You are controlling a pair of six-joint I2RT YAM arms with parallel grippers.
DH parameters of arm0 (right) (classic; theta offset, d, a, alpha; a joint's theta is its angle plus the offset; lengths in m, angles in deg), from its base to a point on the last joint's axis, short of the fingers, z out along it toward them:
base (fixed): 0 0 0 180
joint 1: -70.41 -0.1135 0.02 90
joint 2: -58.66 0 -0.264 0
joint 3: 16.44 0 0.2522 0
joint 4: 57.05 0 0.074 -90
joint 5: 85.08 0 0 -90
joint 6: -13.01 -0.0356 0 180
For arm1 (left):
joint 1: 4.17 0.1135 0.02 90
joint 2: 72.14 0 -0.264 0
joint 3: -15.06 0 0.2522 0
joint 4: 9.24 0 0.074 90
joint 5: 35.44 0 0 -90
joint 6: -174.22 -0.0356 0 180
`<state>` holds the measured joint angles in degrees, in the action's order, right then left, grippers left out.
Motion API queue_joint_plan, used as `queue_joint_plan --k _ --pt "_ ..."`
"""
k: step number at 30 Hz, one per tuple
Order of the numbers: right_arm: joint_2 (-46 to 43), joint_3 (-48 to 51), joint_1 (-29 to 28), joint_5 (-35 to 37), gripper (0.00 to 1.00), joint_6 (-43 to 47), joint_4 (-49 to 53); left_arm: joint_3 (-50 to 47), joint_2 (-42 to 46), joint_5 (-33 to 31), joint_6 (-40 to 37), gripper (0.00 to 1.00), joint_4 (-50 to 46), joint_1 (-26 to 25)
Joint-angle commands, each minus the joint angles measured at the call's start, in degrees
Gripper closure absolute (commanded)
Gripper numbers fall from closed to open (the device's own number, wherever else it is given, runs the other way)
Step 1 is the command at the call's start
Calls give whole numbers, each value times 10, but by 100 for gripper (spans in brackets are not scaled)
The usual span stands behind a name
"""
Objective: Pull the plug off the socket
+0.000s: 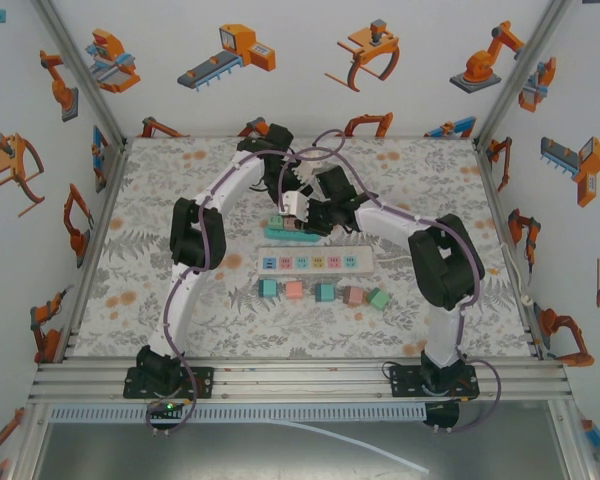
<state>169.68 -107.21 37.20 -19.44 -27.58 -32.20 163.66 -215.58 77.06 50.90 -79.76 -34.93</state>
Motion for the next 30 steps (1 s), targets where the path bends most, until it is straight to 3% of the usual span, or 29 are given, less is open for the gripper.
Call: queue_joint_plan --k 1,10,16,21,30 --pt "1 -44 -7 -6 78 13 29 -12 -44 -46 -27 42 -12 -8" --pt "-8 -73 -6 -15 81 -43 22 -11 -65 -85 -30 42 -12 -14" --pt "-28 -26 -28 60 82 43 4 -6 -72 -102 -4 43 -1 -13" --pt "-50 -4 -33 98 82 47 -28 5 -81 -134 4 44 -4 -12" --pt "-62 -12 -16 41 83 -33 -26 6 -81 -139 8 45 0 -13"
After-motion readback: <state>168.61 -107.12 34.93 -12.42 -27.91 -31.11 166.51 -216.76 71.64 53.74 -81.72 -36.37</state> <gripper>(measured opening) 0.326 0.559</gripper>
